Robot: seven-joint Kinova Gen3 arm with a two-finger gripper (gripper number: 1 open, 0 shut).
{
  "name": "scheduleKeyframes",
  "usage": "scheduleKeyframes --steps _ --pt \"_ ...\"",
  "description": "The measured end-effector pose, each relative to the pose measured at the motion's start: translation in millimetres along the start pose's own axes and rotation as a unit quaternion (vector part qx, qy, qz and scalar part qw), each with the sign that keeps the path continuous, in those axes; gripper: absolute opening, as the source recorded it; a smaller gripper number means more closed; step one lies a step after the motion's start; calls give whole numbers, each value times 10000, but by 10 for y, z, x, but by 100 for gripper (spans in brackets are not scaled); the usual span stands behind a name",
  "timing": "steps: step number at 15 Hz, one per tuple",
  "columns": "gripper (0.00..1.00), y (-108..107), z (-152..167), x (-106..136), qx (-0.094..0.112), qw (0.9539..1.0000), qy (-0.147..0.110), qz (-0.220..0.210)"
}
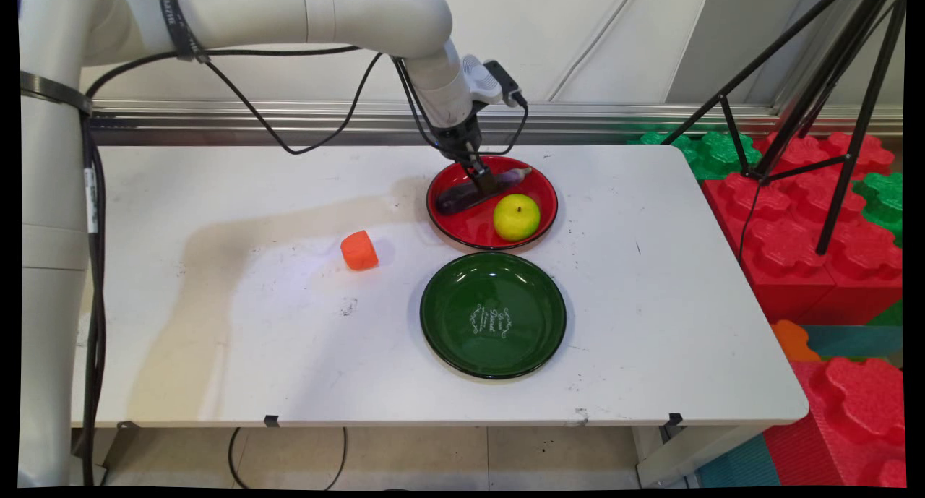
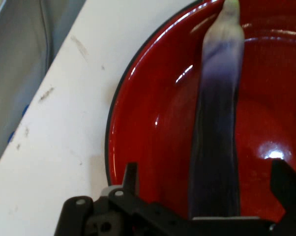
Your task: Pick up the eggplant from the red plate, then place the picked object on the table
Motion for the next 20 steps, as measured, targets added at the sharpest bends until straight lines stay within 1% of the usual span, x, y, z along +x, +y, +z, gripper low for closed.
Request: scheduleKeyframes --steps 6,7,14,20 --pt "100 2 177 -19 -107 9999 -124 44" --pt "0 7 190 -20 -115 9998 -134 44" --pt "0 54 210 -15 -131 9999 -103 43" --pt "0 62 31 -25 -59 10000 15 -5"
